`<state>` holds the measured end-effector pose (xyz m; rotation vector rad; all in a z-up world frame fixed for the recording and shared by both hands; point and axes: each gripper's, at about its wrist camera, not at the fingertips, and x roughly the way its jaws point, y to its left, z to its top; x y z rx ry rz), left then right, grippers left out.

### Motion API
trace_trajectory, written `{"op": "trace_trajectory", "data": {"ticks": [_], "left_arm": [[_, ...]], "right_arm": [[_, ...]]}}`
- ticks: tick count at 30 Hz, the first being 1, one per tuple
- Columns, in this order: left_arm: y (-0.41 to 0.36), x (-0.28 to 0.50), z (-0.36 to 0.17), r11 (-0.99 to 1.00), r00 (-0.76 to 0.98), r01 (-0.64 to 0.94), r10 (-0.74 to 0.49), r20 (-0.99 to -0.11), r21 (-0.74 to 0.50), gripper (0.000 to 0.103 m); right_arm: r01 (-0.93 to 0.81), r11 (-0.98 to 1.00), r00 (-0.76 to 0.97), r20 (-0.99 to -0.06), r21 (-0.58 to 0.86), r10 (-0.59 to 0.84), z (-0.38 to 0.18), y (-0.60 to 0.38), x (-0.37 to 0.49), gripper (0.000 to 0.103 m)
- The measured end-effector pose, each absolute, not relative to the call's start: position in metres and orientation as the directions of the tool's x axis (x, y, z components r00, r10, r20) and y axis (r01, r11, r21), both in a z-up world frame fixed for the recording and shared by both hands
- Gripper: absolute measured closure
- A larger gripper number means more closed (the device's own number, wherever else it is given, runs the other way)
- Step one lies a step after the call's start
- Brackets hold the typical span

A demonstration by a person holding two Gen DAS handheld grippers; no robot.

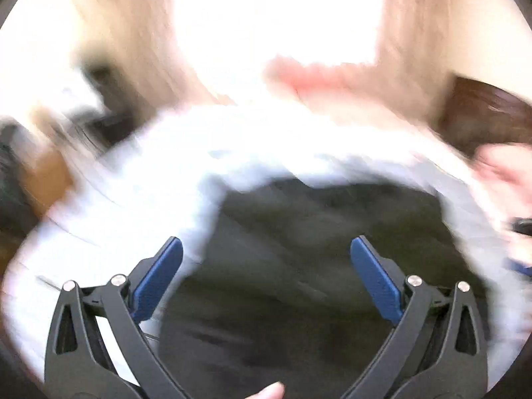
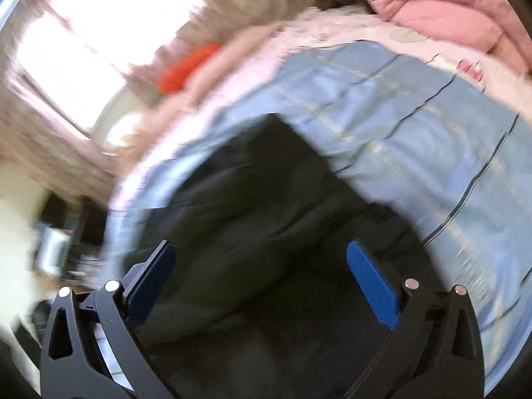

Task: Fold large clothes

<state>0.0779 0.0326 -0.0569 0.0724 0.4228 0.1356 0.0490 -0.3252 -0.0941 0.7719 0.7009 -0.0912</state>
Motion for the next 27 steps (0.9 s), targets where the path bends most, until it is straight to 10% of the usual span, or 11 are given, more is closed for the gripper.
{"op": "trace_trajectory", "data": {"ticks": [6, 10, 15, 27], "left_arm": [[0.058, 0.027, -0.066, 0.977, 0.864, -0.157, 0.206, -0.46, 0.143, 0.002], [0.119, 0.011, -0.104, 0.893, 0.742, -0.201, -0.13, -0.658, -0.403, 0.002], [0.133, -0.025, -0.168, 0.665, 0.612, -0.245, -0.459, -0.645, -0.705, 0.002], [0.11, -0.027, -0.244, 0.501, 0.513, -0.3, -0.633, -0.58, -0.812, 0.002]], "right_arm": [[0.411, 0.624, 0.82, -0.569, 0.665, 0.066, -0.124, -0.302, -0.036, 0.001], [0.483, 0.452, 0.764, -0.613, 0.75, 0.2, -0.179, -0.306, -0.052, 0.001], [0.455, 0.187, 0.808, -0.492, 0.871, 0.325, -0.224, -0.304, -0.076, 0.001], [0.433, 0.204, 0.746, -0.477, 0.878, 0.465, -0.261, -0.254, -0.052, 0.001]]}}
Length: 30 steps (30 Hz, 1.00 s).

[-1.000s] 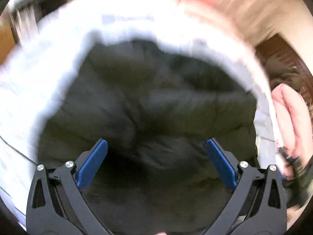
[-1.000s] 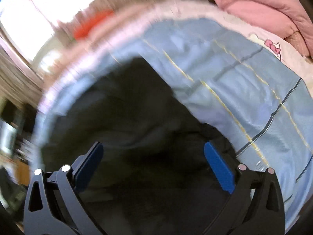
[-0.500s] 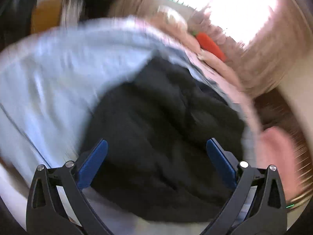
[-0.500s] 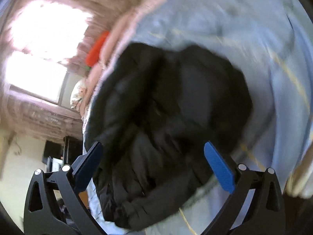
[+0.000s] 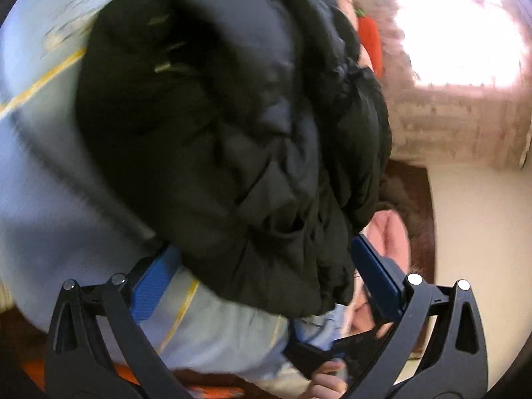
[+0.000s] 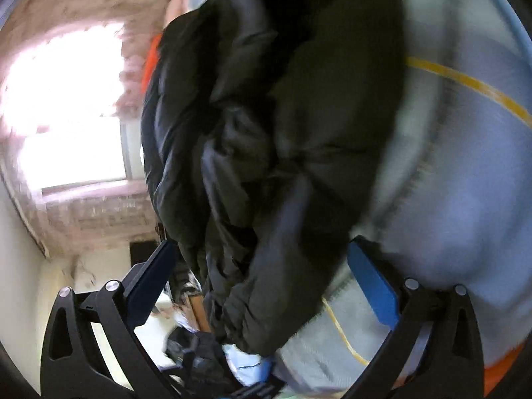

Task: Fold large clothes

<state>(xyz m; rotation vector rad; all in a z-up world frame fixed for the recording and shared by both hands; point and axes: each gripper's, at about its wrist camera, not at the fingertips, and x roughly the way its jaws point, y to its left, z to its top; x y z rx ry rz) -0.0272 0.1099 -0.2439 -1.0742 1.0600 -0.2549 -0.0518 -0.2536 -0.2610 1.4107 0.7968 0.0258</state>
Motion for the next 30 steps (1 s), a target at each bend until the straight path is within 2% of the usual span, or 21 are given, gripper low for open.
{"op": "trace_trajectory", "data": {"ticks": [3, 7, 13, 17, 20, 22, 25, 30], "left_arm": [[0.102, -0.017, -0.243, 0.571, 0.504, -0.278, -0.598, -0.624, -0.772, 0.002], [0.107, -0.018, -0.253, 0.592, 0.508, -0.281, -0.577, -0.64, -0.756, 0.002], [0.121, -0.019, -0.27, 0.449, 0.557, -0.327, -0.619, -0.554, -0.831, 0.002], [0.142, -0.054, -0.281, 0.227, 0.623, -0.385, -0.651, -0.434, -0.894, 0.002], [0.151, -0.047, -0.294, 0.176, 0.647, -0.424, -0.627, -0.433, -0.888, 0.002], [0.155, -0.036, -0.286, 0.177, 0.682, -0.354, -0.623, -0.382, -0.919, 0.002], [0.151, -0.023, -0.274, 0.224, 0.71, -0.27, -0.611, -0.351, -0.936, 0.002], [0.139, -0.001, -0.286, 0.29, 0.697, -0.288, -0.59, -0.408, -0.912, 0.002]], "right_arm": [[0.388, 0.284, 0.742, -0.48, 0.877, 0.469, -0.253, -0.25, -0.033, 0.001], [0.387, 0.311, 0.737, -0.494, 0.868, 0.462, -0.26, -0.246, -0.016, 0.001], [0.348, 0.361, 0.753, -0.487, 0.865, 0.442, -0.259, -0.243, -0.014, 0.001], [0.358, 0.29, 0.795, -0.453, 0.888, 0.404, -0.256, -0.251, -0.047, 0.002], [0.366, 0.255, 0.8, -0.443, 0.895, 0.404, -0.261, -0.257, -0.04, 0.002], [0.361, 0.256, 0.793, -0.439, 0.897, 0.422, -0.263, -0.256, -0.024, 0.001], [0.32, 0.325, 0.797, -0.439, 0.89, 0.415, -0.256, -0.251, -0.015, 0.001], [0.312, 0.353, 0.806, -0.442, 0.882, 0.392, -0.262, -0.244, -0.006, 0.001]]}}
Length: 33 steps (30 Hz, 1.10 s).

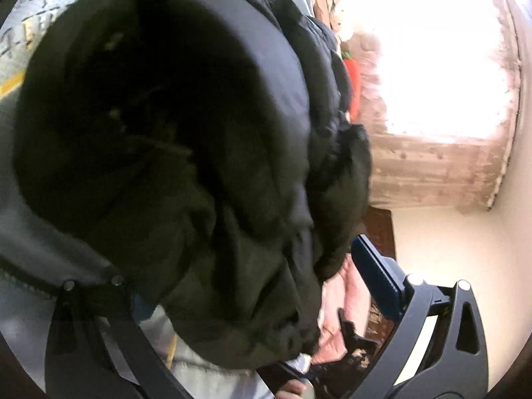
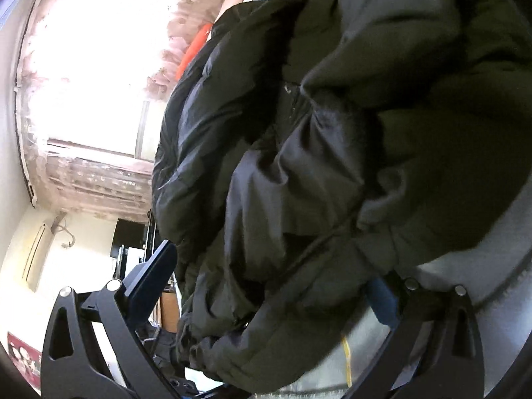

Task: Fold large clothes

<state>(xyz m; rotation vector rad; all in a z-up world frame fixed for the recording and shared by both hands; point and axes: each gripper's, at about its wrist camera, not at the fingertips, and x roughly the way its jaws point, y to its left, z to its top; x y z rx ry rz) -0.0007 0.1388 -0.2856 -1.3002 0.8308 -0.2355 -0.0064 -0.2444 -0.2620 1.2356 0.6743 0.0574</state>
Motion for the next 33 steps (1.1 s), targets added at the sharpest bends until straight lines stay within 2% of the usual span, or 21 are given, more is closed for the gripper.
{"op": "trace_trajectory", "data": {"ticks": [3, 5, 7, 8, 9, 10, 13, 18, 23, 29, 32, 33], "left_arm": [[0.129, 0.006, -0.274, 0.396, 0.708, -0.245, -0.551, -0.442, -0.885, 0.002], [0.125, 0.01, -0.273, 0.457, 0.713, -0.226, -0.525, -0.466, -0.86, 0.004], [0.125, 0.011, -0.275, 0.477, 0.721, -0.25, -0.49, -0.491, -0.843, 0.019], [0.125, 0.01, -0.278, 0.462, 0.728, -0.252, -0.489, -0.481, -0.851, 0.022], [0.13, 0.008, -0.28, 0.44, 0.733, -0.251, -0.496, -0.466, -0.862, 0.034], [0.138, 0.005, -0.283, 0.406, 0.735, -0.258, -0.507, -0.45, -0.877, 0.046], [0.147, 0.003, -0.295, 0.336, 0.725, -0.301, -0.528, -0.443, -0.892, 0.065], [0.15, 0.0, -0.287, 0.368, 0.727, -0.286, -0.518, -0.451, -0.885, 0.071], [0.156, -0.007, -0.267, 0.313, 0.753, -0.244, -0.536, -0.383, -0.918, 0.077], [0.151, -0.007, -0.215, 0.385, 0.775, -0.1, -0.548, -0.315, -0.917, 0.077], [0.148, -0.002, -0.219, 0.358, 0.774, -0.105, -0.557, -0.303, -0.928, 0.077], [0.144, 0.001, -0.223, 0.343, 0.772, -0.114, -0.56, -0.3, -0.933, 0.077]], "right_arm": [[0.298, 0.342, 0.833, -0.418, 0.891, 0.362, -0.264, -0.244, -0.001, 0.001], [0.289, 0.336, 0.854, -0.4, 0.897, 0.332, -0.266, -0.243, -0.002, 0.007], [0.318, 0.316, 0.867, -0.409, 0.894, 0.284, -0.271, -0.245, -0.008, 0.034], [0.329, 0.296, 0.873, -0.408, 0.897, 0.266, -0.274, -0.247, -0.013, 0.039], [0.332, 0.287, 0.877, -0.406, 0.898, 0.257, -0.275, -0.248, -0.014, 0.05], [0.331, 0.294, 0.878, -0.407, 0.897, 0.251, -0.274, -0.249, -0.013, 0.057], [0.287, 0.361, 0.887, -0.389, 0.887, 0.251, -0.267, -0.251, -0.009, 0.067], [0.277, 0.346, 0.89, -0.375, 0.896, 0.258, -0.265, -0.254, -0.011, 0.075], [0.281, 0.335, 0.894, -0.372, 0.899, 0.25, -0.255, -0.254, -0.019, 0.08], [0.212, 0.32, 0.921, -0.298, 0.924, 0.251, -0.221, -0.261, -0.02, 0.083], [0.231, 0.312, 0.911, -0.318, 0.922, 0.264, -0.223, -0.263, -0.017, 0.075], [0.256, 0.297, 0.897, -0.341, 0.92, 0.281, -0.228, -0.262, -0.016, 0.061]]}}
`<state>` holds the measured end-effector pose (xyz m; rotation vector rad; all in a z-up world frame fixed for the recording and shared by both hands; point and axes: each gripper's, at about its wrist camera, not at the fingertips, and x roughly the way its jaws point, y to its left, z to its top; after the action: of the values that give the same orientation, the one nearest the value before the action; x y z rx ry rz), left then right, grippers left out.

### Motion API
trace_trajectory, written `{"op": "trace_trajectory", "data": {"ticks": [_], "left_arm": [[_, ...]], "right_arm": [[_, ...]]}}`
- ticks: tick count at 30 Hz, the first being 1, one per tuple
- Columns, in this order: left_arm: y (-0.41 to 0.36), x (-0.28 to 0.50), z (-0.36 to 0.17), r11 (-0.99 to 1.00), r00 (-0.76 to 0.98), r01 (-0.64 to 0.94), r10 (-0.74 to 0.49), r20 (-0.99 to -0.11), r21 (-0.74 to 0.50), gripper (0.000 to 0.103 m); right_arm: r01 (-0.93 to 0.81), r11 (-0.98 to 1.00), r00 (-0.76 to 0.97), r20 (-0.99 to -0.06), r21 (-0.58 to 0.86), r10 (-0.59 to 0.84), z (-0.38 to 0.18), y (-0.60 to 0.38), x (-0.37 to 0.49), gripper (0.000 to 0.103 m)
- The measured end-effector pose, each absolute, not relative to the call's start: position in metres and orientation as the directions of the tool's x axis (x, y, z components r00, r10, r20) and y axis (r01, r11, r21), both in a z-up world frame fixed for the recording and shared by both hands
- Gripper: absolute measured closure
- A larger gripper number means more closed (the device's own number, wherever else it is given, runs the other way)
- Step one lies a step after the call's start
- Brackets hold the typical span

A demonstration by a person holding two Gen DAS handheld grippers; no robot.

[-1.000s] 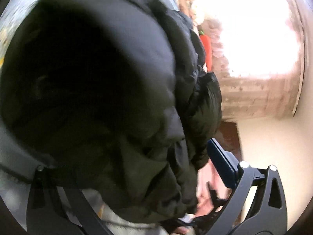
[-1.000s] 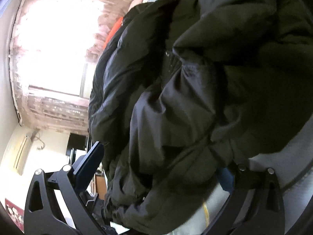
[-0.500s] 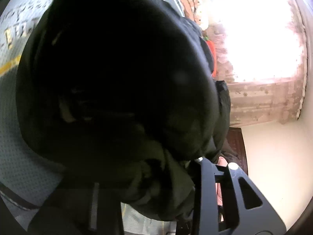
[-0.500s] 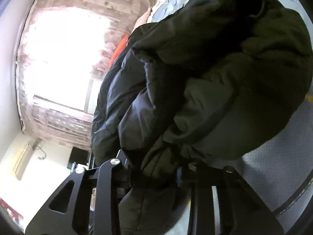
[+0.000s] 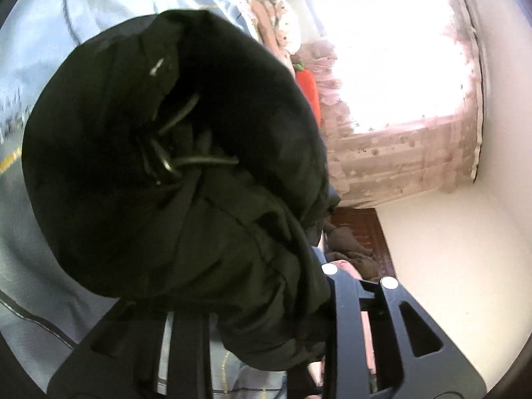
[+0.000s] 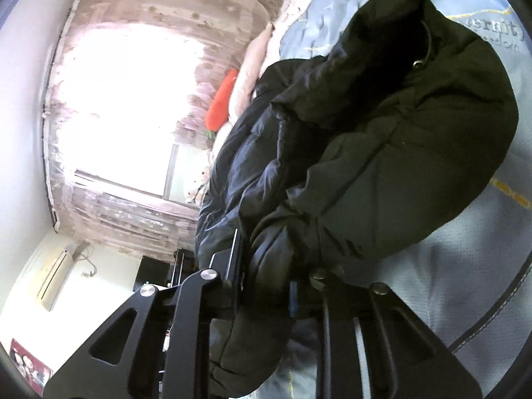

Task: Fold large clothes

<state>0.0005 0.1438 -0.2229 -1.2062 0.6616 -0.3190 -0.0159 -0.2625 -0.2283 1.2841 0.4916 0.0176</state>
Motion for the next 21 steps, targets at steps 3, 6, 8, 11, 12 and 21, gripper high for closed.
{"op": "trace_trajectory", "data": {"ticks": [3, 6, 8, 11, 12, 21], "left_arm": [[0.148, -0.004, -0.232, 0.278, 0.765, -0.141, -0.579, -0.283, -0.95, 0.078], [0.14, 0.0, -0.235, 0.273, 0.767, -0.141, -0.577, -0.28, -0.952, 0.078], [0.133, 0.005, -0.229, 0.287, 0.765, -0.135, -0.578, -0.284, -0.948, 0.078], [0.136, 0.01, -0.229, 0.276, 0.766, -0.132, -0.581, -0.274, -0.952, 0.078], [0.136, 0.011, -0.231, 0.27, 0.767, -0.132, -0.582, -0.271, -0.954, 0.078], [0.135, 0.015, -0.236, 0.26, 0.768, -0.134, -0.582, -0.267, -0.956, 0.077]], "right_arm": [[0.329, 0.154, 0.863, -0.363, 0.932, 0.352, -0.256, -0.26, -0.026, 0.009], [0.402, 0.009, 0.848, -0.376, 0.916, 0.374, -0.282, -0.257, -0.043, 0.007], [0.385, 0.083, 0.834, -0.385, 0.919, 0.394, -0.274, -0.254, -0.041, 0.007], [0.373, 0.182, 0.825, -0.415, 0.91, 0.384, -0.26, -0.244, -0.039, 0.006], [0.359, 0.192, 0.82, -0.407, 0.913, 0.402, -0.261, -0.24, -0.035, 0.005], [0.21, 0.087, 0.922, -0.227, 0.974, 0.314, -0.273, -0.266, 0.002, 0.044]]}}
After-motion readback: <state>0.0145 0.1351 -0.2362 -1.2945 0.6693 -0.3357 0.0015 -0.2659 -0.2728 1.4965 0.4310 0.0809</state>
